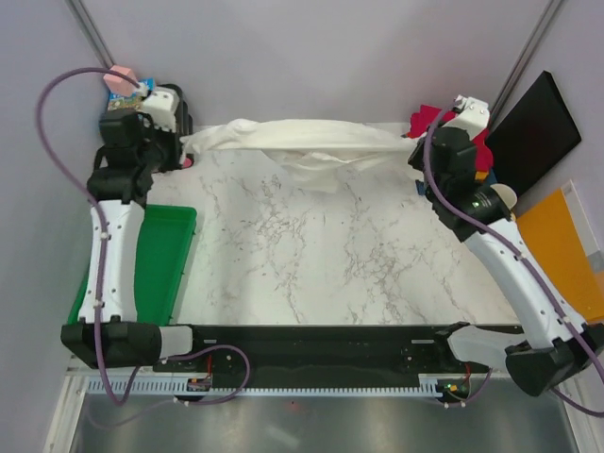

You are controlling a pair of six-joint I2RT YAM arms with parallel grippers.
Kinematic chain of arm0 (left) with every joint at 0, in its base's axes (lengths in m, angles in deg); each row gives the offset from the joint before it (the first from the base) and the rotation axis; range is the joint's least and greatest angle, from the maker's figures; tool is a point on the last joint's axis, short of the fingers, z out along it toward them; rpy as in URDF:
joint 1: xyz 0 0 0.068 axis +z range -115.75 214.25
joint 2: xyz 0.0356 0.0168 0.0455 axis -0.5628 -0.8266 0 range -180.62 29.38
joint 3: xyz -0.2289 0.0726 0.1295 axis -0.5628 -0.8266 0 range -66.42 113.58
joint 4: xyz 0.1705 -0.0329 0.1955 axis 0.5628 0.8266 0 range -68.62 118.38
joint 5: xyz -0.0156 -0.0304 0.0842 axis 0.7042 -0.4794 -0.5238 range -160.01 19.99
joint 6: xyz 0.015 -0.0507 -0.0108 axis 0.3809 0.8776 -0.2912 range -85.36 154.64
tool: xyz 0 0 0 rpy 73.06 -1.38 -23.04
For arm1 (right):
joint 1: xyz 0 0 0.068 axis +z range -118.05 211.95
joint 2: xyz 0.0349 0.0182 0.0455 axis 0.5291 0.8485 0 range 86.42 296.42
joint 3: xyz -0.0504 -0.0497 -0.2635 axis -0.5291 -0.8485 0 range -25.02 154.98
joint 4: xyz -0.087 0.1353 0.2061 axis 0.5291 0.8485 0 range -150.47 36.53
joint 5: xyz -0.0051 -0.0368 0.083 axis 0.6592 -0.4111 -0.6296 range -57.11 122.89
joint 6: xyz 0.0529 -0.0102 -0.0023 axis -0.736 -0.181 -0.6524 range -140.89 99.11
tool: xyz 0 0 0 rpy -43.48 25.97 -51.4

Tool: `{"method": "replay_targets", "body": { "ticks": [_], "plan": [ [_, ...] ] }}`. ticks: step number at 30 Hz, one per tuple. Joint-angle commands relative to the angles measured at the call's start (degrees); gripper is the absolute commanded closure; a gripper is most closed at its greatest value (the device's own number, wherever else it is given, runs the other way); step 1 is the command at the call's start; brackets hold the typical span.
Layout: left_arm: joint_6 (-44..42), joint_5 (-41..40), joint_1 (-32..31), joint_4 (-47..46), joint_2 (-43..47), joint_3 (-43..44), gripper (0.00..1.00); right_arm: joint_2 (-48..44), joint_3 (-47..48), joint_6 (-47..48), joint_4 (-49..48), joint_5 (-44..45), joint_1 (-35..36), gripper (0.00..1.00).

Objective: Fold and stack the t-shirts
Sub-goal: Flatten out the tshirt

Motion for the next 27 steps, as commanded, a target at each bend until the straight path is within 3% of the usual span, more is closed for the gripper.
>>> {"method": "replay_targets", "body": {
  "ticks": [1,10,19,27],
  "plan": [
    [0.8,2.1,5.5,4.1,1.7,5.3,0.98,-0.2,4.3,4.0,4.0,0.9,-2.5,1.0],
    [0.0,4.4,5.7,3.9,3.4,-8.6,0.98,-2.7,-8.3,1.1,4.2,-4.3,-2.4,1.0],
    [4.6,9.0,9.8,2.1,14.4,1.2,0.98,-14.0,0.5,5.8,3.4,-3.3,-2.4,1.0],
    [7.4,10.9,12.1,4.4,19.8,8.9,0.98,-15.0,10.7,8.3,9.2,-7.4,-2.3,1.0]
  ]
}}
